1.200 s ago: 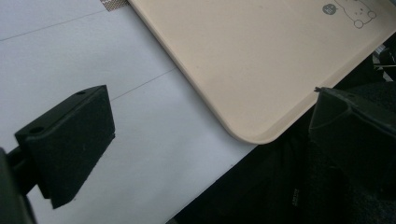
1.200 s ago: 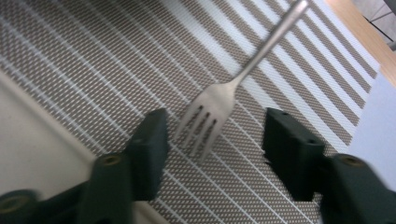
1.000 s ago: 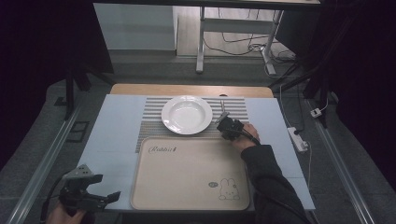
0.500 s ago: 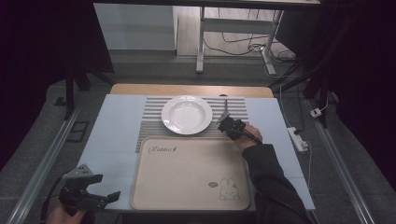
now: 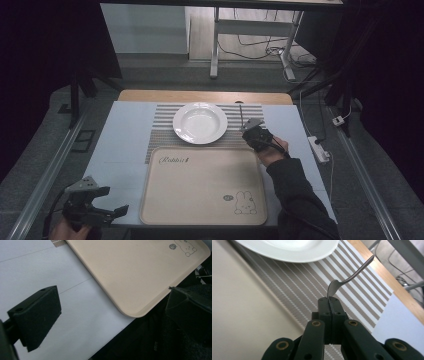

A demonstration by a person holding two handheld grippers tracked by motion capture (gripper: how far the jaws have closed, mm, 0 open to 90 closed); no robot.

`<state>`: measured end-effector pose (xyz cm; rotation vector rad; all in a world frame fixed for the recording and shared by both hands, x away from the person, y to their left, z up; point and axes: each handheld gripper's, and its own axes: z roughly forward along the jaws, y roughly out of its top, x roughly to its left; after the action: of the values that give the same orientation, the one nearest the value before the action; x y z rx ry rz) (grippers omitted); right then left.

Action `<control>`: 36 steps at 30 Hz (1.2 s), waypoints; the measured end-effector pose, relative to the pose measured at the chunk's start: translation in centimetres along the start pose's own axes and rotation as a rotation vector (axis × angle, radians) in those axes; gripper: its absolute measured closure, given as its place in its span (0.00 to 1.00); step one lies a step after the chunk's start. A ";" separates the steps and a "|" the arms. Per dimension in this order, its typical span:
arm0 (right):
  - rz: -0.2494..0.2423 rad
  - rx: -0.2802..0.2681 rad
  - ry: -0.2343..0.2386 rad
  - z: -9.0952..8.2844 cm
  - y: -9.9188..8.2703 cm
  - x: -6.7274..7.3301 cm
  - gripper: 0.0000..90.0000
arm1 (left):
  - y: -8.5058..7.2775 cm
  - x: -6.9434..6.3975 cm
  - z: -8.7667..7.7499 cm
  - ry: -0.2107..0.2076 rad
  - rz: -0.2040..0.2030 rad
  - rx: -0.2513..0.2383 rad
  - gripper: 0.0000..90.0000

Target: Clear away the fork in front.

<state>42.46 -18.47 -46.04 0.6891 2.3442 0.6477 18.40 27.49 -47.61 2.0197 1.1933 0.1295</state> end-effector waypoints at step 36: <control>0.163 -0.214 0.404 -10.2 -5.2 4.5 1.00 | 1.8 -0.6 0.9 -0.085 0.132 -0.050 0.00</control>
<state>31.07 -22.44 -43.80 0.7075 2.5412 1.1867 19.77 26.02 -46.89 2.0392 0.9951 0.1353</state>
